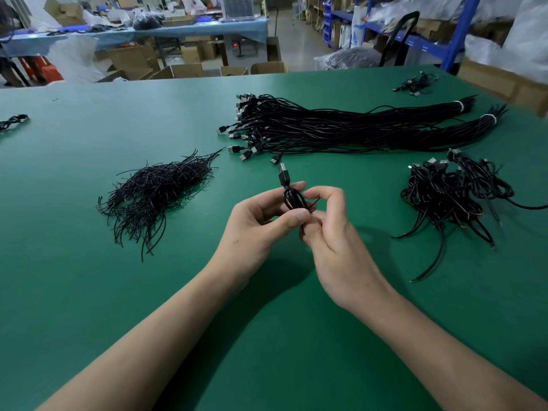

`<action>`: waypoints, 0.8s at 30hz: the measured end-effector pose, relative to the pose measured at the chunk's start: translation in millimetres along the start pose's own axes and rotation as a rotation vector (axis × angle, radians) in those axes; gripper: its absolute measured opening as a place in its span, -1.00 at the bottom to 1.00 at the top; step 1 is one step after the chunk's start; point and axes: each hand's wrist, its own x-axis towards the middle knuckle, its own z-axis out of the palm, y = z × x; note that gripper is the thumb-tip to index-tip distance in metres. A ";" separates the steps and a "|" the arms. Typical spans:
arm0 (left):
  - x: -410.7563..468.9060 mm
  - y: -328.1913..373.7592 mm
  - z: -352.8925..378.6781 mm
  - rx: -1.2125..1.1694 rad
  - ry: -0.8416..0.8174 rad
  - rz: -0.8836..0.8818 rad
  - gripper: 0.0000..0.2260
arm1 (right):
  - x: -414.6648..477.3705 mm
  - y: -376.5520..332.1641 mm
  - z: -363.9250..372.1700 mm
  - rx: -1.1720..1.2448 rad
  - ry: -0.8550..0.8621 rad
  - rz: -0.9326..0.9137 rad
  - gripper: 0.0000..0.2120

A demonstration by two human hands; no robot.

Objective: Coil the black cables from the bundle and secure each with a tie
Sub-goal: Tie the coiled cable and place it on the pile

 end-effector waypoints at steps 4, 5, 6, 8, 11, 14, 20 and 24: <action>-1.2 -0.3 1.1 0.023 0.034 -0.040 -0.69 | -1.6 -0.4 -2.9 -0.058 -0.056 -0.023 -0.87; -1.7 -0.8 2.0 0.022 0.038 -0.044 -0.69 | -1.5 0.7 -3.9 -0.101 -0.070 -0.036 -0.85; -1.8 -1.7 2.8 0.019 0.047 -0.044 -0.70 | -1.4 2.0 -4.4 -0.140 -0.081 -0.050 -0.83; -1.9 -3.3 4.9 -0.011 0.086 -0.050 -0.73 | -0.6 4.3 -4.2 -0.183 -0.081 -0.066 -0.78; -1.8 -6.2 6.2 -0.032 0.158 -0.065 -0.77 | 1.9 6.2 -3.5 -0.114 -0.063 -0.053 -0.69; -0.8 -5.3 5.6 -0.044 0.177 -0.056 -0.78 | 3.7 7.3 -6.3 0.034 -0.059 -0.046 -0.65; 0.3 -0.5 2.6 -0.046 0.217 -0.027 -0.78 | 2.1 11.0 -6.6 0.104 0.118 -0.036 -0.72; -1.0 1.4 3.4 -0.043 0.210 -0.026 -0.79 | 5.0 12.7 -5.9 0.288 -0.096 0.208 -0.79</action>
